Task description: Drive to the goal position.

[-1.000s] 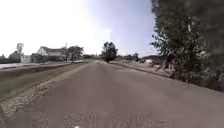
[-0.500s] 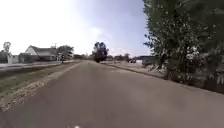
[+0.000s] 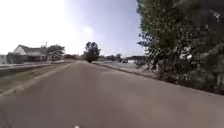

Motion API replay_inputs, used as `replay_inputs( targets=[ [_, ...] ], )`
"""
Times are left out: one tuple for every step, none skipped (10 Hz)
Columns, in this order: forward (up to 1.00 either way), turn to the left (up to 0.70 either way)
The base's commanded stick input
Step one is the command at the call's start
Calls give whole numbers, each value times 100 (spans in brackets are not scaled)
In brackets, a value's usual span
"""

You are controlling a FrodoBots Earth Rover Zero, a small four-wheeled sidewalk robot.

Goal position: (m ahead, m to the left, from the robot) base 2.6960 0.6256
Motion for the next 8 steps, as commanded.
replay_inputs(
  targets=[
    [100, -24],
    [100, -23],
    [100, -22],
    [100, -20],
    [100, -19],
    [100, -19],
    [100, -19],
    [100, -19]
  ],
)
